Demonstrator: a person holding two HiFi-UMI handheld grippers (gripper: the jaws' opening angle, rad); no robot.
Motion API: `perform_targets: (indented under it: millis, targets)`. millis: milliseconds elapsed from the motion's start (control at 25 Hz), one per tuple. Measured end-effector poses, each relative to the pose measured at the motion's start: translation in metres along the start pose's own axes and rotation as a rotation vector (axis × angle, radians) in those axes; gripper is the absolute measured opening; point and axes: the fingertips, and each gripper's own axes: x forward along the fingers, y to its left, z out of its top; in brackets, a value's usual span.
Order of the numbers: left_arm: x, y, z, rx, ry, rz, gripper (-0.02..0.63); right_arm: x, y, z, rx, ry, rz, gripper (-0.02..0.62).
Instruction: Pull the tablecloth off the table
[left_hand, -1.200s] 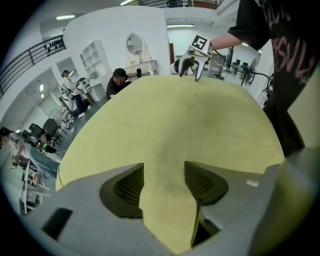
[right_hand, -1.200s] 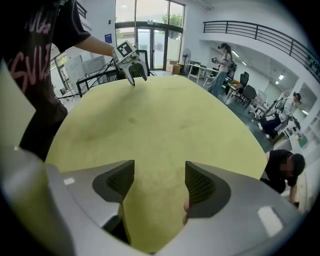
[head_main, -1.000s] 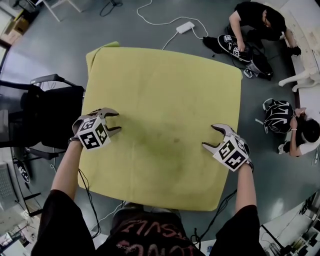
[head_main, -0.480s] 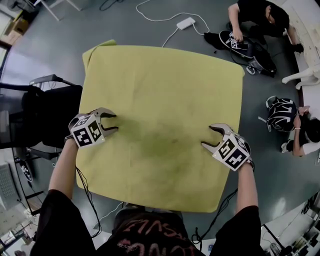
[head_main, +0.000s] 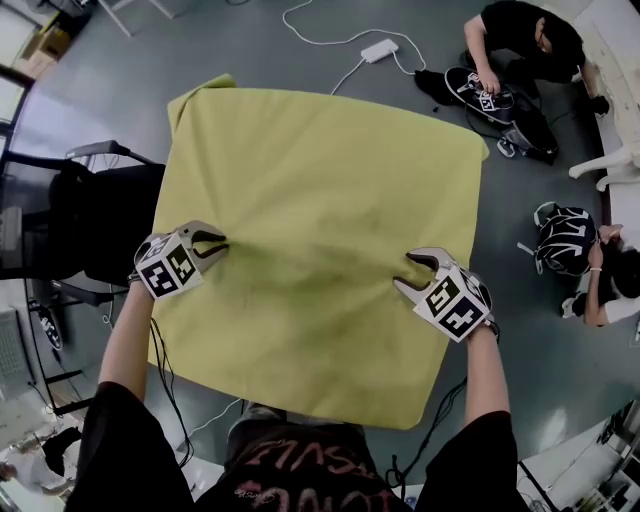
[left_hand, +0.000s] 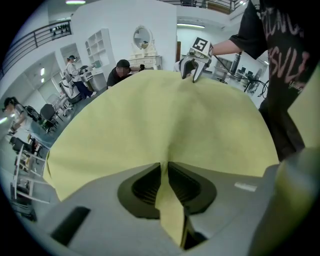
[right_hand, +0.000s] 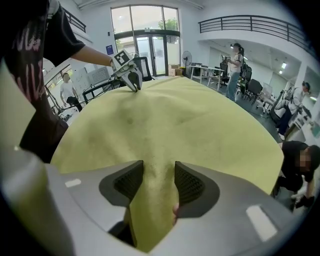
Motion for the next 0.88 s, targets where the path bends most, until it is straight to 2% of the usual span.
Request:
perform_targets:
  millis: [360, 880]
  targets:
    - [0.0049, -0.0032, 0.0, -0.008, 0.076, 0.051, 0.012, 0.0006, -0.0015, -0.0015, -0.019, 0.013, 0.014, 0.139]
    - [0.0032, -0.0022, -0.0003, -0.04, 0.048, 0.115, 0.009, 0.005, 0.0032, 0.0012, 0.051, 0.03, -0.002, 0.032]
